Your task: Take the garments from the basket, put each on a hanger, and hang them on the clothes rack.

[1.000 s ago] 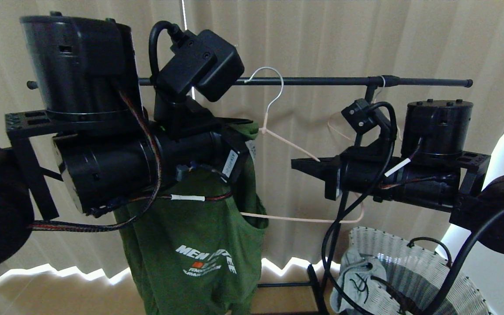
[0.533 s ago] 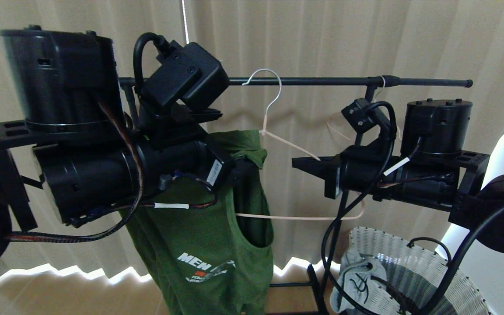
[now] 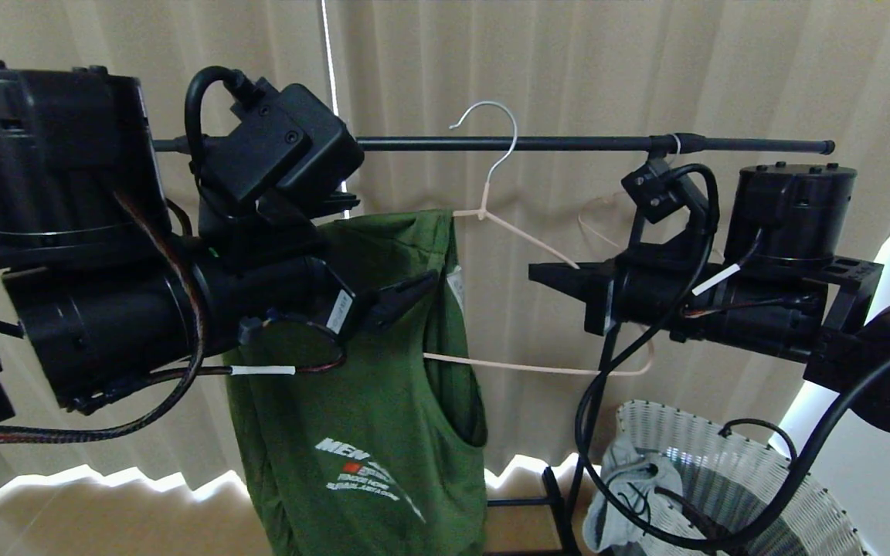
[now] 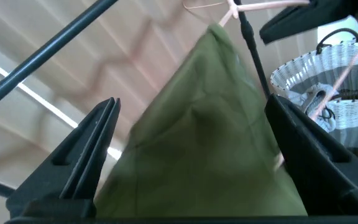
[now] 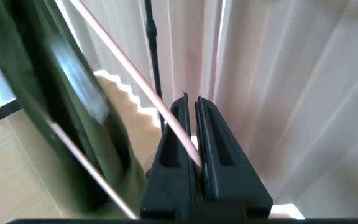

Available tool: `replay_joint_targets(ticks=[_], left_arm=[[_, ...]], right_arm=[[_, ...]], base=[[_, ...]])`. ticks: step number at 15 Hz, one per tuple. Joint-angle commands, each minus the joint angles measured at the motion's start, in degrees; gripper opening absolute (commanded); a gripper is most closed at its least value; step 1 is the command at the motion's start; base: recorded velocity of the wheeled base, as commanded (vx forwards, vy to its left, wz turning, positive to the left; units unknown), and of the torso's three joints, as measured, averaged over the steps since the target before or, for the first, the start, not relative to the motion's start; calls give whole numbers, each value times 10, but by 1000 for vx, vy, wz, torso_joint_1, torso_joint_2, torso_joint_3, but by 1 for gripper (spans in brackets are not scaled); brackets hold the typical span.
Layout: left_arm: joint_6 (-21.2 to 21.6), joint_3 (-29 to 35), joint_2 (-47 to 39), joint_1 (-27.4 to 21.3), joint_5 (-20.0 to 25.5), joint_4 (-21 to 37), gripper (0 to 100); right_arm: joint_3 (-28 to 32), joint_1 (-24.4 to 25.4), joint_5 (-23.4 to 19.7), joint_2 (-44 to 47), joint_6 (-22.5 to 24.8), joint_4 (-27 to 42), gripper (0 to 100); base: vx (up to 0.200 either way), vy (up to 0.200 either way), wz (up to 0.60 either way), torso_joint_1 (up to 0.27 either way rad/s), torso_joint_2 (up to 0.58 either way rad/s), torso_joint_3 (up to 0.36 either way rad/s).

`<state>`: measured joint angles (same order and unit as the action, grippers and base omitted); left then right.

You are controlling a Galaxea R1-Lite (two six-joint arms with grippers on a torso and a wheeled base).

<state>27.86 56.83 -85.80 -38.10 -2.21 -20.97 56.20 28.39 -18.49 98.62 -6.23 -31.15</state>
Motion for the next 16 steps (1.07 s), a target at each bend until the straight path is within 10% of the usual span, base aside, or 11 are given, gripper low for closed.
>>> replay_joint_targets(ticks=[1,16], left_arm=[[0,-8,5,0,-1,-1,100],[196,-40,30,34,22,-29,100]], right_arm=[[1,-2,-1,-8,0,-1,0],[-47,6,4,-59,94,6,0]], base=[[0,0,0,0,0,0],[0,0,0,0,0,0]])
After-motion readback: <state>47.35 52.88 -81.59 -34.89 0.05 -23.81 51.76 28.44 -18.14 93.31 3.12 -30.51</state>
